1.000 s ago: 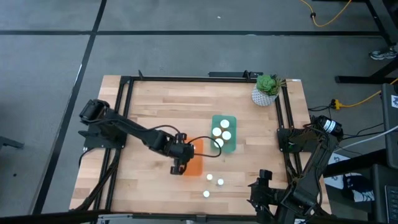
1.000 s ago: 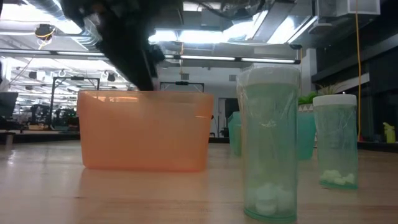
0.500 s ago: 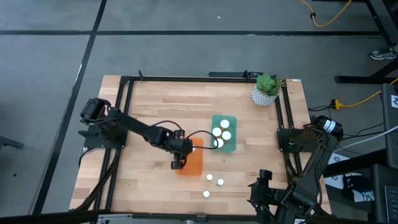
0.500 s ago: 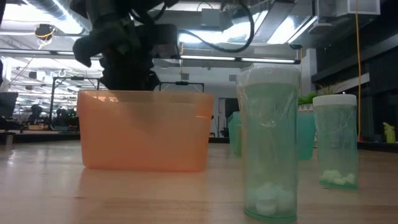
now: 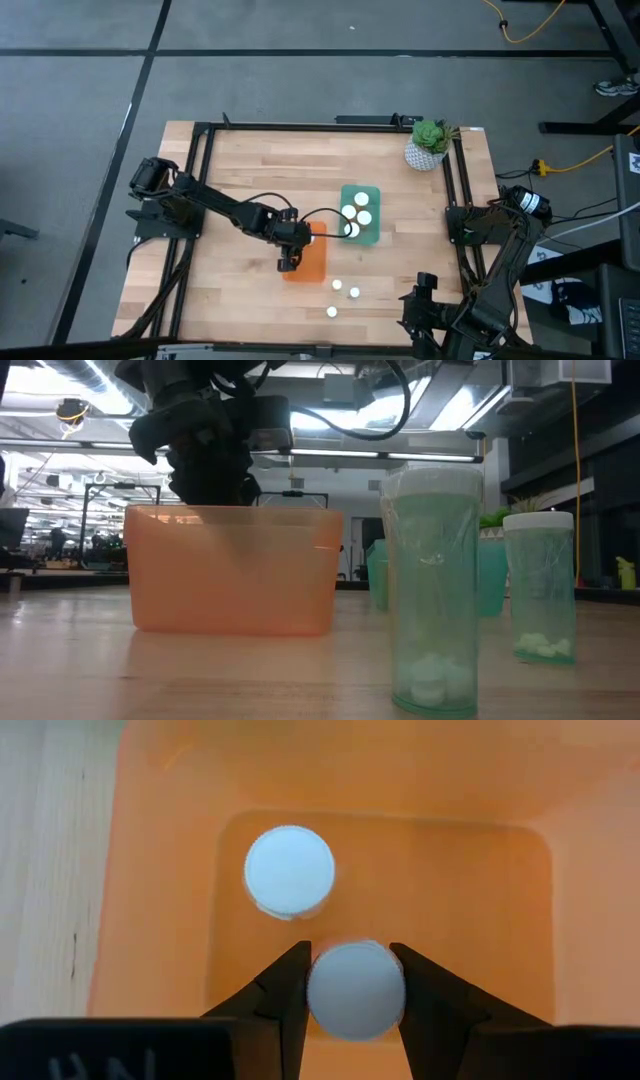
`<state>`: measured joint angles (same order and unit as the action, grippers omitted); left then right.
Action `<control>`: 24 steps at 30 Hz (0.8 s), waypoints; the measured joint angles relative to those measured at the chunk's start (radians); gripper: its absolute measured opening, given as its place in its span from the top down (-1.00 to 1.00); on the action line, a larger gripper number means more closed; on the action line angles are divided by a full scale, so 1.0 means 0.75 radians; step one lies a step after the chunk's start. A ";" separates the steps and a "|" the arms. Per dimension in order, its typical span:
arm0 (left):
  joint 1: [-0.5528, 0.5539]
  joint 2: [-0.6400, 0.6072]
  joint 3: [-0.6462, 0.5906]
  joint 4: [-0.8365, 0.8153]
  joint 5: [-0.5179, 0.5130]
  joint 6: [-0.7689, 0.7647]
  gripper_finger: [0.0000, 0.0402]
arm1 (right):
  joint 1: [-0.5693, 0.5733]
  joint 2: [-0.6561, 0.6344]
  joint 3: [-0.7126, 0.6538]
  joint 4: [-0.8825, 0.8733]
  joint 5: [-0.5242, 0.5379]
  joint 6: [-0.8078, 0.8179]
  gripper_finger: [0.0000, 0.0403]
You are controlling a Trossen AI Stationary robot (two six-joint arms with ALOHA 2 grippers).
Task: Pick and place medicine bottles into bin by pill shape (circle, oval)
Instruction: Put the small pink tablet bottle into the orange bin
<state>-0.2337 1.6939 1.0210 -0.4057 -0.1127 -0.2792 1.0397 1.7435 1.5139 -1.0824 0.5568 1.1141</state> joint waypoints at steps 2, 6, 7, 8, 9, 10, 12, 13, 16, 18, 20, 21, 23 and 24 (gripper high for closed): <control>0.000 0.000 0.000 0.000 0.000 -0.009 0.40 | -0.001 0.000 0.000 0.000 0.000 0.000 -0.26; -0.004 0.000 0.000 0.000 -0.005 -0.009 0.40 | 0.000 0.000 0.000 0.000 0.000 0.000 -0.26; -0.004 0.000 0.000 0.000 -0.012 -0.010 0.40 | 0.000 0.000 0.000 0.000 0.000 0.000 -0.26; -0.004 0.000 0.000 0.000 -0.017 -0.010 0.39 | 0.000 0.000 0.000 0.000 0.000 0.000 -0.26; -0.004 0.000 0.000 0.000 -0.020 -0.010 0.38 | 0.000 0.000 0.000 0.000 0.000 0.000 -0.26; -0.004 0.000 0.000 -0.001 -0.020 -0.010 0.38 | -0.001 0.001 0.000 0.000 0.000 0.000 -0.26; -0.004 0.000 0.000 0.000 -0.021 -0.010 0.36 | 0.000 0.001 0.001 0.000 0.000 0.000 -0.26; -0.004 0.000 0.000 -0.001 -0.021 -0.010 0.35 | 0.000 0.001 0.001 0.000 0.000 0.000 -0.26; -0.004 0.000 0.000 -0.001 -0.021 -0.011 0.31 | 0.000 0.001 0.001 0.000 0.000 0.000 -0.26; -0.004 0.000 0.000 -0.001 -0.021 -0.012 0.28 | 0.000 0.001 0.001 0.000 0.000 0.000 -0.26; -0.004 0.000 0.000 -0.001 -0.021 -0.013 0.26 | 0.000 0.001 0.001 0.000 0.000 0.000 -0.26; -0.004 0.000 0.000 -0.001 -0.021 -0.013 0.24 | 0.000 0.001 0.001 0.000 0.000 0.000 -0.26; -0.004 0.000 0.000 -0.001 -0.021 -0.013 0.23 | 0.000 0.001 0.001 0.000 0.000 0.000 -0.26; -0.004 0.000 0.000 -0.001 -0.021 -0.013 0.22 | -0.001 0.001 0.001 0.000 0.000 0.000 -0.26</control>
<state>-0.2367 1.6939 1.0210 -0.4065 -0.1287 -0.2890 1.0393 1.7439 1.5143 -1.0824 0.5568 1.1141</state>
